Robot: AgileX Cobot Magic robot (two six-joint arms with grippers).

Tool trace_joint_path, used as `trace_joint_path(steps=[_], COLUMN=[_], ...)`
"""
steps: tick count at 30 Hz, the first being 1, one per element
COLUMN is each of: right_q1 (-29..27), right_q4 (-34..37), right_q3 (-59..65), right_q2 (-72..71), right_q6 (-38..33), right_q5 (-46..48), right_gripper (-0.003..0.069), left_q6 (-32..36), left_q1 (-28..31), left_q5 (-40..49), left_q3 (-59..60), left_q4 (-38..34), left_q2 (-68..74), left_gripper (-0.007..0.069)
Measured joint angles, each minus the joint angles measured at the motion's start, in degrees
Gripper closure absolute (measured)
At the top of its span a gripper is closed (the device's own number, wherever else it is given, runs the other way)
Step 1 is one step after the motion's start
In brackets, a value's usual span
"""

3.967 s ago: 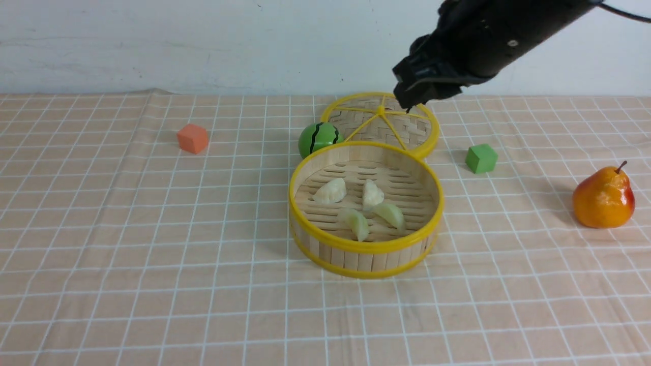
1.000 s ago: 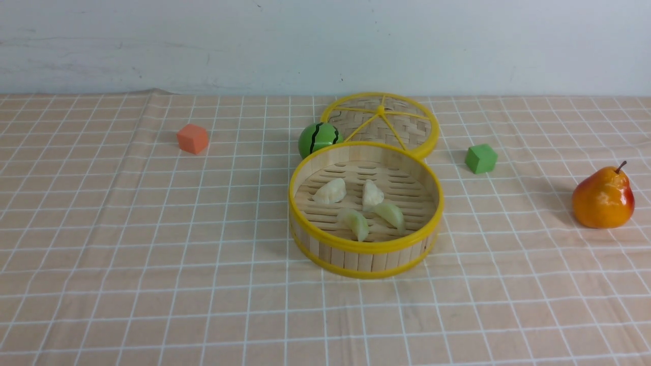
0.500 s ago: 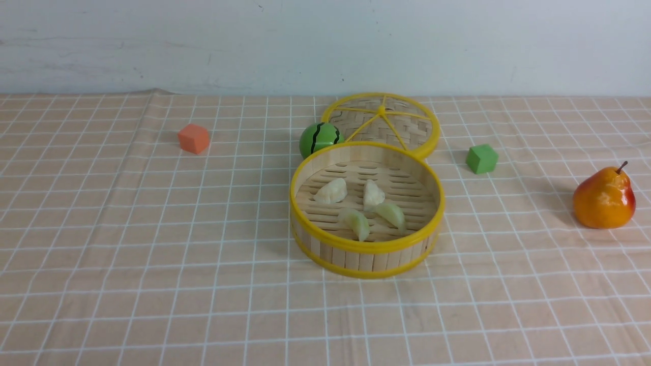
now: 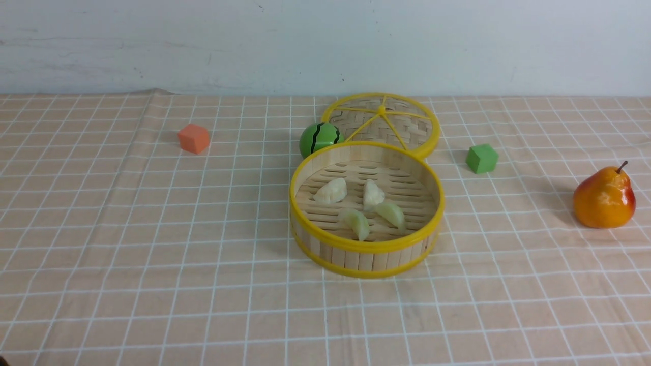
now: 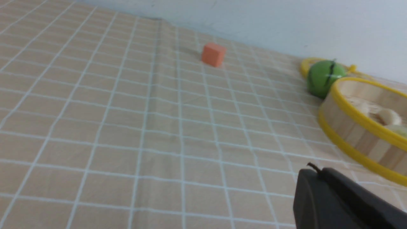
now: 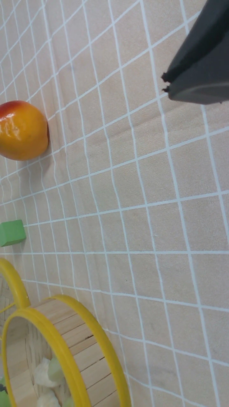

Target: Put the dumplings into the steamer on the table with the brown tablecloth.

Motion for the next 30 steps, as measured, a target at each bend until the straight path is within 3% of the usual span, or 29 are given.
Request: trace_joint_path(steps=[7, 30], right_q1=[0.0, 0.0], right_q4=[0.0, 0.0], right_q3=[0.0, 0.0], right_q2=[0.0, 0.0], right_q6=[0.0, 0.0], right_q5=[0.0, 0.0], right_gripper=[0.0659, 0.0635], left_q6=[5.0, 6.1], left_q1=[2.1, 2.1], left_q5=[8.4, 8.6], left_q3=[0.2, 0.2], left_q4=[-0.5, -0.7], left_q2=[0.0, 0.0], left_gripper=[0.0638, 0.0638])
